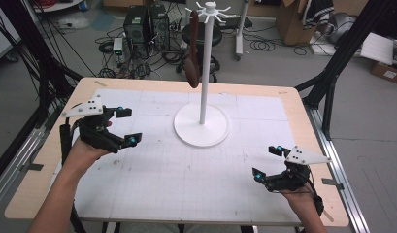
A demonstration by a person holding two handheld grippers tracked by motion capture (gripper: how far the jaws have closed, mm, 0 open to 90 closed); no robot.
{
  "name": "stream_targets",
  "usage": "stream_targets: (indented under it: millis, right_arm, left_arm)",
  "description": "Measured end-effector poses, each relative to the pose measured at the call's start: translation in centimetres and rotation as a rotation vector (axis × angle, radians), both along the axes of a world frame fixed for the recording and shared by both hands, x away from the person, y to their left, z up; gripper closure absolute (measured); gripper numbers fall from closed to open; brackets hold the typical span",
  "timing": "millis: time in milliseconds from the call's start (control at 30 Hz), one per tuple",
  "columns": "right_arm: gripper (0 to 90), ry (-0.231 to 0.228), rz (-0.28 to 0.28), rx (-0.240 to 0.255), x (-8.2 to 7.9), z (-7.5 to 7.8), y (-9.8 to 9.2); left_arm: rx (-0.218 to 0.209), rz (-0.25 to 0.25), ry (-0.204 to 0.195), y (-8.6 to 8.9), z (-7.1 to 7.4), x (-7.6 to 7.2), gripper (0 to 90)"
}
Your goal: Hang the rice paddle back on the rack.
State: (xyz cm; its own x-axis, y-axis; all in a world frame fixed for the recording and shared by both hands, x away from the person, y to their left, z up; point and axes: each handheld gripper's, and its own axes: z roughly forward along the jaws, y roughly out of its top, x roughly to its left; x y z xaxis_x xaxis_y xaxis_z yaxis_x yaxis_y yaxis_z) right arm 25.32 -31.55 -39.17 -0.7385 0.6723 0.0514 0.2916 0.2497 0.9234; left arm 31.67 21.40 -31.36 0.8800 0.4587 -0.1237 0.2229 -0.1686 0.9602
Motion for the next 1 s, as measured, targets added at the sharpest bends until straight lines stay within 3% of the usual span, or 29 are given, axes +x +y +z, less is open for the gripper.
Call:
stream_targets:
  millis: [200,400,767,1000]
  right_arm:
    - [0.5,-0.003,0.003,-0.004,-0.2,0.2,0.1]
    - [0.5,-0.001,0.002,-0.004,-0.2,0.2,0.1]
    - [0.5,-0.006,0.001,-0.003,-0.3,0.2,0.0]
    - [0.5,-0.004,0.006,0.0,-0.4,0.2,0.1]
  left_arm:
    - [-0.016,0.001,-0.005,0.8,-1.2,-0.7,1.7]
    - [0.005,-0.01,0.004,1.4,-2.3,-1.5,1.7]
    - [0.0,-0.013,-0.016,2.1,-4.2,-2.8,1.7]
    - [0.003,0.014,-0.017,2.8,-5.4,-3.5,1.7]
